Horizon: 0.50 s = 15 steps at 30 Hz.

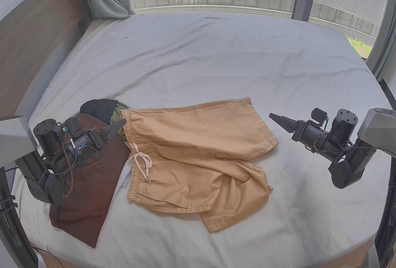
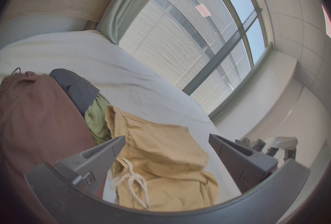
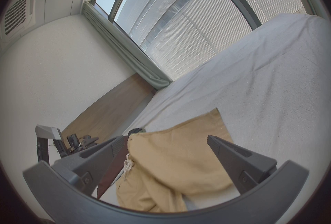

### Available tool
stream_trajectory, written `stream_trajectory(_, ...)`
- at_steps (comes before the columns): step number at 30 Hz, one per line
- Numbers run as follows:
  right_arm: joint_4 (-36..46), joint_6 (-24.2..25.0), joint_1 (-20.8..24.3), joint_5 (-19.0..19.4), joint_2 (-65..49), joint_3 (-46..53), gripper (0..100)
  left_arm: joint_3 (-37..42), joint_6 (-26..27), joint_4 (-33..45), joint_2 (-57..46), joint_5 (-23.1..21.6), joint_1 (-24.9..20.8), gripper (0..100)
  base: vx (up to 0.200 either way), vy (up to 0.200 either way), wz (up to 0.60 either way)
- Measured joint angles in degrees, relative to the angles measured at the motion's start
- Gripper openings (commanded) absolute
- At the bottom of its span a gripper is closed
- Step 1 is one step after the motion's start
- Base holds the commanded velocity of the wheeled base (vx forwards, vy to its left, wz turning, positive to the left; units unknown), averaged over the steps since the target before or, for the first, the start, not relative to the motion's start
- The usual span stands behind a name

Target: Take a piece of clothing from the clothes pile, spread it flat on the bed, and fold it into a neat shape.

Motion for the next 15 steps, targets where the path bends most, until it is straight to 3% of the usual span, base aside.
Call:
stream_trajectory(6,0.00,-2.45,1.23,0.24,-5.86,10.28,100,7.19,2.21,-0.01,-7.13,-7.14,2.11,100,0.000,0.000,0.00)
stream_trajectory(11,0.02,-3.08,1.68,0.49,-8.46,14.43,100,11.40,4.07,0.00,-9.81,-8.16,2.96,100,0.000,0.000,0.00)
stream_trajectory(15,0.07,-3.25,2.01,0.65,-9.35,17.12,100,13.80,8.67,0.00,-10.41,-8.75,3.12,100,0.000,0.000,0.00)
